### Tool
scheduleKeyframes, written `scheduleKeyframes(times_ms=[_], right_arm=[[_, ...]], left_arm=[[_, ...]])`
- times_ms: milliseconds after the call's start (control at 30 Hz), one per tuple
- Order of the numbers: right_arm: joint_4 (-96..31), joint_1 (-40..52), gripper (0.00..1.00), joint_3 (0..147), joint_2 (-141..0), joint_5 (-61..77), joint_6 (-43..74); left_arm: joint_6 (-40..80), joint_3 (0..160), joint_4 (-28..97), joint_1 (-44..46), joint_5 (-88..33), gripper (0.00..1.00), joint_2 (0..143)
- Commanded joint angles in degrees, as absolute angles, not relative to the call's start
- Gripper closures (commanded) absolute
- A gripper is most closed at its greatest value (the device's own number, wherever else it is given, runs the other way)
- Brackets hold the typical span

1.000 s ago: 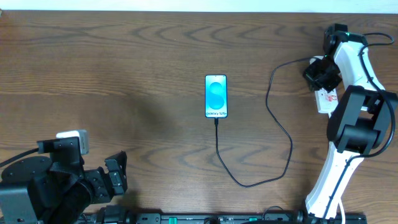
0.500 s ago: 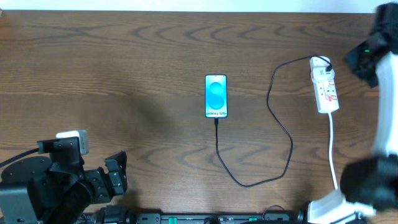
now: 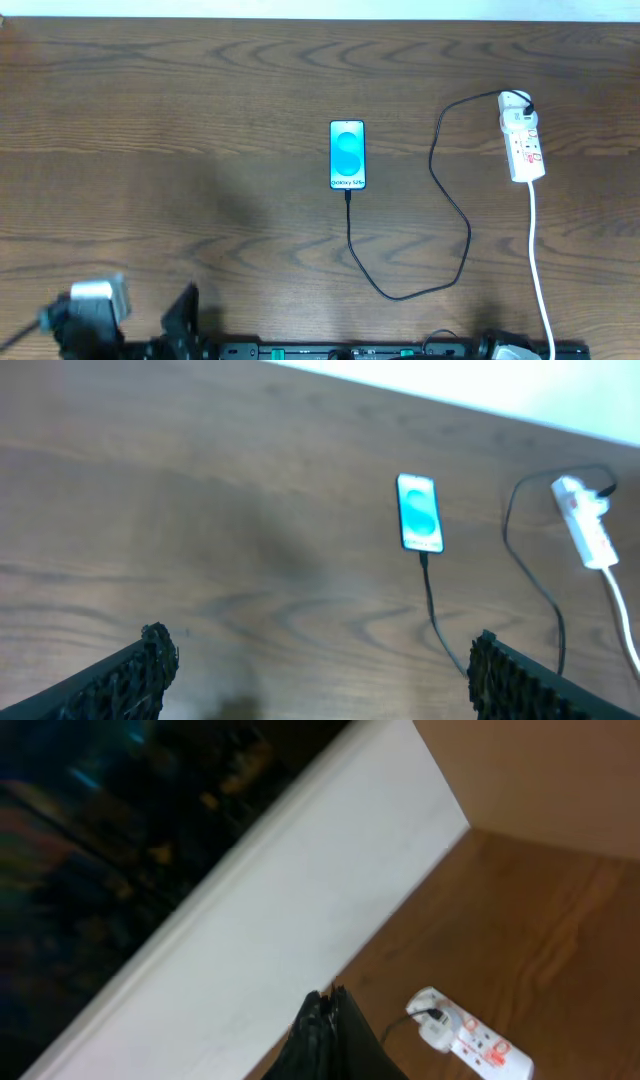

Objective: Plug charger to phone and switch on socket

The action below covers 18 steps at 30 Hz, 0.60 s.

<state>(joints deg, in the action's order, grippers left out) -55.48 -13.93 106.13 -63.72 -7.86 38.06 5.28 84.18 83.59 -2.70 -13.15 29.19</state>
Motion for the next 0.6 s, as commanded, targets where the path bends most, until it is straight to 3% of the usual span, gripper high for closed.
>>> scheduleKeyframes(times_ms=[0, 267, 567], right_arm=[[-56.5, -13.8, 0.99, 106.2, -59.9, -4.4, 35.2], [-57.2, -13.8, 0.99, 106.2, -54.7, 2.4, 35.3], [-57.3, -13.8, 0.99, 106.2, -54.4, 9.3, 35.2]], left_arm=[[4.7, 84.6, 83.5, -2.9, -12.6, 0.06, 23.7], [4.7, 84.6, 83.5, -2.9, -12.6, 0.06, 10.3], [4.7, 84.6, 84.0, -2.9, -12.6, 0.06, 6.1]])
